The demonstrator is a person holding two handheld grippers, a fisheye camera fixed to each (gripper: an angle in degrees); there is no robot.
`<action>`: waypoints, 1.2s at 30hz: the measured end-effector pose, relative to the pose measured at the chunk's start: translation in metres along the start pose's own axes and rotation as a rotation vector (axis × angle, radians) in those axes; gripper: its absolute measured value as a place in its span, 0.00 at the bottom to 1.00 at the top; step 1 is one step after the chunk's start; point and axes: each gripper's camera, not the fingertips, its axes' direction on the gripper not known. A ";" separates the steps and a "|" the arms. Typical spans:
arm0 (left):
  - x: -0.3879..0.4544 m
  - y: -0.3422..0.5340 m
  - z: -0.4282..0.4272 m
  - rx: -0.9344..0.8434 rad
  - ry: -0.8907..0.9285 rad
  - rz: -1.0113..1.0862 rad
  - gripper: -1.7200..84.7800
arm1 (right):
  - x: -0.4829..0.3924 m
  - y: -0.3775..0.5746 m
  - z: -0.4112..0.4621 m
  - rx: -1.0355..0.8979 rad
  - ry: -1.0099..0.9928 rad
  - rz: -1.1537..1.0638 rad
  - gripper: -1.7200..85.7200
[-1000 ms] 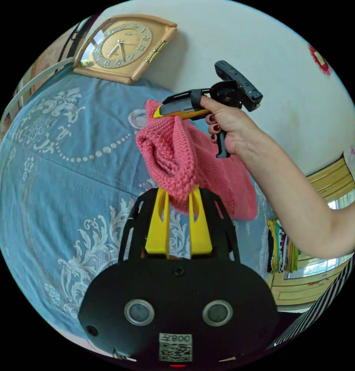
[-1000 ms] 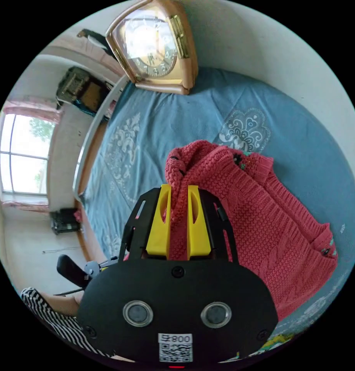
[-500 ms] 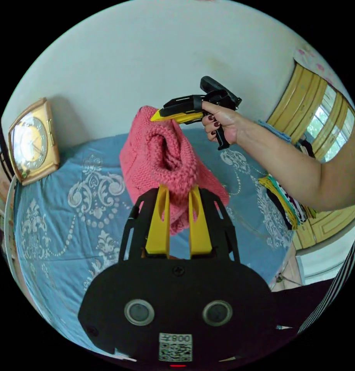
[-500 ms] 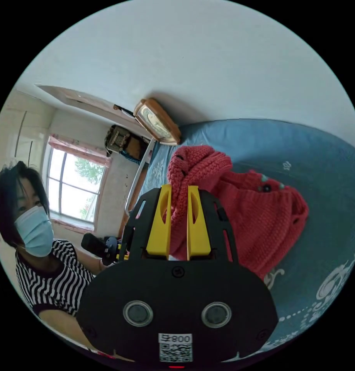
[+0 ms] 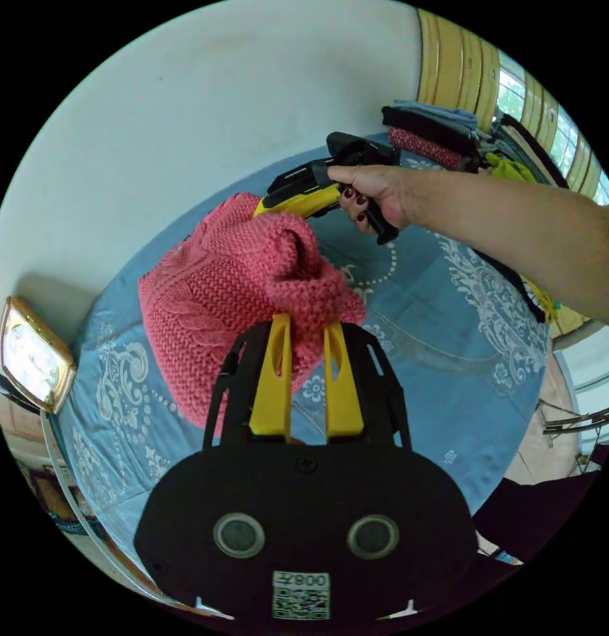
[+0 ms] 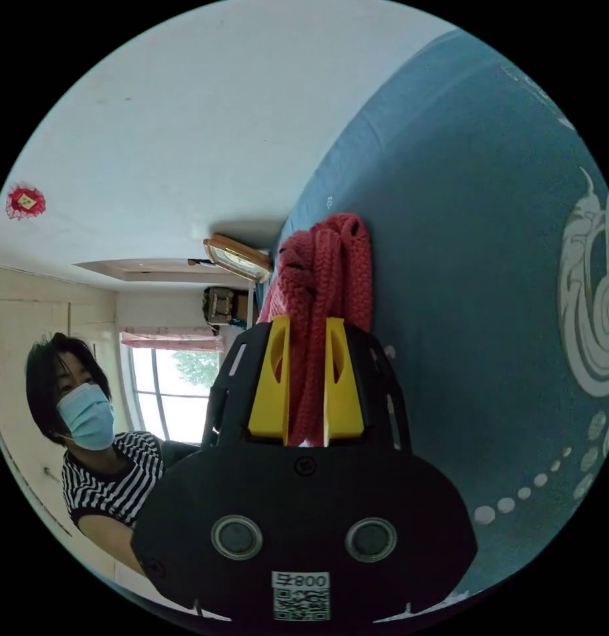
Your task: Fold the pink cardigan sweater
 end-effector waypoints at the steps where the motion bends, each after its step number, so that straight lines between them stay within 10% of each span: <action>1: 0.011 -0.002 0.004 -0.005 -0.048 0.018 0.11 | 0.003 0.002 -0.004 0.001 -0.001 0.004 0.11; 8: 0.043 -0.011 0.012 0.004 -0.204 0.043 0.13 | -0.025 0.050 -0.051 0.104 0.040 -0.110 0.08; 14: 0.034 -0.012 0.006 0.039 -0.195 0.016 0.14 | -0.066 0.089 0.001 -0.202 0.008 -0.325 0.03; 28: -0.143 0.057 0.049 0.185 0.459 -0.479 0.03 | 0.005 0.133 -0.013 -0.327 0.232 -0.234 0.02; 36: -0.187 0.066 0.046 0.253 0.471 -0.482 0.05 | 0.006 0.173 -0.059 -0.245 0.264 -0.245 0.07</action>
